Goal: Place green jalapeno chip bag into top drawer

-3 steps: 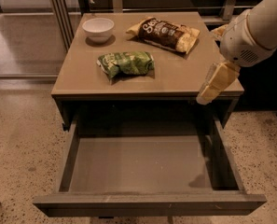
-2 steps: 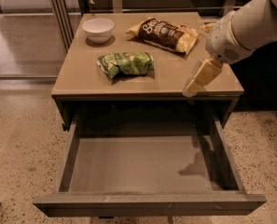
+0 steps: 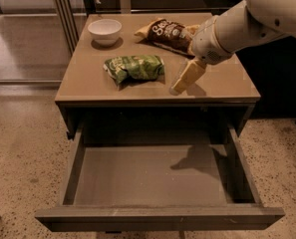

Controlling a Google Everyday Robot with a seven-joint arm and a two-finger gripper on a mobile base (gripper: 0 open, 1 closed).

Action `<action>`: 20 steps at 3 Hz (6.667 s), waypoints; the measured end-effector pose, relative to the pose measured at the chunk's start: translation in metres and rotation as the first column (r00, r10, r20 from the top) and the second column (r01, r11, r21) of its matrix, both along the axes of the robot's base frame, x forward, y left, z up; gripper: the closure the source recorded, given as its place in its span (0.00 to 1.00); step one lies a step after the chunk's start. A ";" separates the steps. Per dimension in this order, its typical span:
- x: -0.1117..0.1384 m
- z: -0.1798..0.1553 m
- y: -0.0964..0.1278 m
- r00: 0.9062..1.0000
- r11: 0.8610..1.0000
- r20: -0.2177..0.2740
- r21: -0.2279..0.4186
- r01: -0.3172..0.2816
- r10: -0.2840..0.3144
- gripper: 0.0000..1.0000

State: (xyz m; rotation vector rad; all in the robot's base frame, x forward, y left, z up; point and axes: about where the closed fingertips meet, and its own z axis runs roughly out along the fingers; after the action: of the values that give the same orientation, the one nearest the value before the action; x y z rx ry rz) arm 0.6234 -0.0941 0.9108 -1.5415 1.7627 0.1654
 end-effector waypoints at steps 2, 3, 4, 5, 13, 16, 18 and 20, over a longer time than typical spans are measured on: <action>-0.003 -0.005 0.005 1.000 1.000 -0.003 -0.007 -0.019 0.019 0.00; 0.002 -0.013 0.021 0.999 0.999 0.022 0.015 -0.049 0.049 0.00; 0.017 -0.023 0.040 0.997 0.996 0.039 0.045 -0.074 0.072 0.00; 0.038 -0.034 0.053 0.996 0.995 0.046 0.069 -0.077 0.074 0.19; -0.030 -0.019 0.076 0.943 0.938 -0.035 0.122 -0.323 0.330 1.00; -0.162 -0.005 0.058 0.974 0.982 -0.158 0.123 -0.145 0.164 1.00; -0.178 -0.094 0.064 0.992 0.989 -0.105 0.139 -0.049 0.064 1.00; -0.173 -0.092 0.064 0.995 0.991 -0.075 0.128 -0.049 0.059 1.00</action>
Offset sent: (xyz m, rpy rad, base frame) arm -0.0084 0.0066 -0.0075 -0.0156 0.0007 0.0328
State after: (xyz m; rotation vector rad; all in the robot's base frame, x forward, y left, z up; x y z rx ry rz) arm 0.4499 -0.0296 0.8185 -1.5102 1.7369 0.3623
